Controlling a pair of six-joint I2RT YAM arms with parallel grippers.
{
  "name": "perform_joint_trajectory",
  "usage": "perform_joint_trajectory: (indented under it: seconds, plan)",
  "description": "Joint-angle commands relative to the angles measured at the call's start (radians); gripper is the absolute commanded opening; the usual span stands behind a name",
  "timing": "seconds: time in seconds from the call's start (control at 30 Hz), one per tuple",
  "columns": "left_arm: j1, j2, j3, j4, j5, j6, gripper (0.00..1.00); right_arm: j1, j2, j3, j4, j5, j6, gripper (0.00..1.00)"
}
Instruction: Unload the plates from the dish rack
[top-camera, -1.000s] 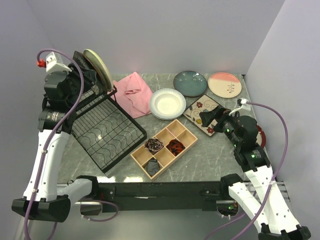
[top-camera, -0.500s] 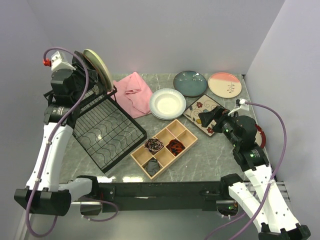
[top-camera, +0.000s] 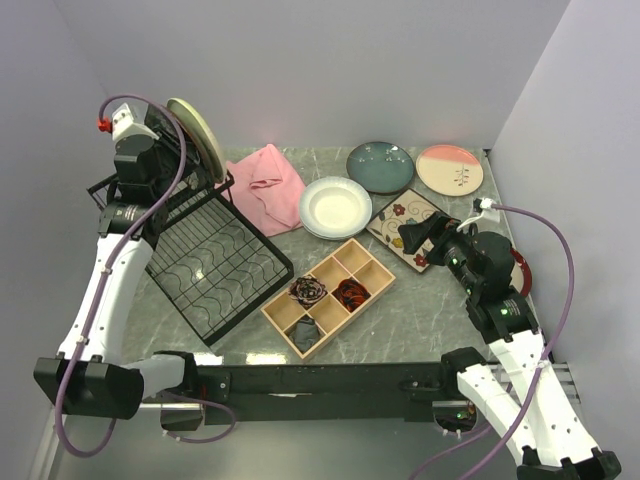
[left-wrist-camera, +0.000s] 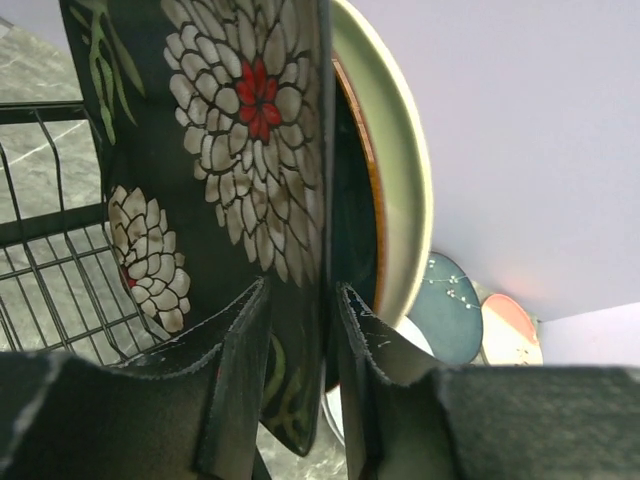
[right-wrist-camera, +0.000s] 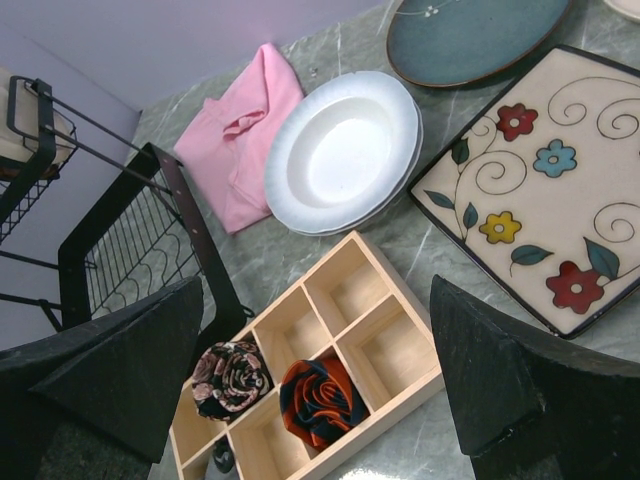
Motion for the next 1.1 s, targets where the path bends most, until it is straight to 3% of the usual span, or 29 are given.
perform_joint_trajectory:
  seconds: [0.0,0.37,0.67,0.73,0.77,0.8,1.07]
  plan:
    - [0.004,0.014,0.008,0.041,-0.026,0.004,0.35,0.005,-0.013,-0.004,0.041,0.015,-0.004,1.00]
    - [0.004,0.009,-0.001,0.053,-0.040,0.029,0.23,0.007,-0.022,-0.007,0.043,0.021,-0.006,1.00]
    - [0.004,0.031,0.010,0.033,-0.058,0.047,0.24,0.005,-0.027,-0.007,0.041,0.024,-0.006,1.00]
    - [0.004,0.031,0.013,0.022,-0.072,0.058,0.20,0.007,-0.028,-0.007,0.040,0.022,-0.007,1.00]
    - [0.004,0.029,0.014,0.019,-0.077,0.060,0.09,0.005,-0.028,-0.007,0.040,0.022,-0.007,1.00]
    - [0.004,0.026,0.016,0.015,-0.083,0.066,0.06,0.005,-0.028,-0.006,0.038,0.022,-0.007,1.00]
    - [0.004,0.014,0.053,-0.028,-0.109,0.118,0.01,0.007,-0.031,-0.003,0.037,0.021,-0.007,1.00]
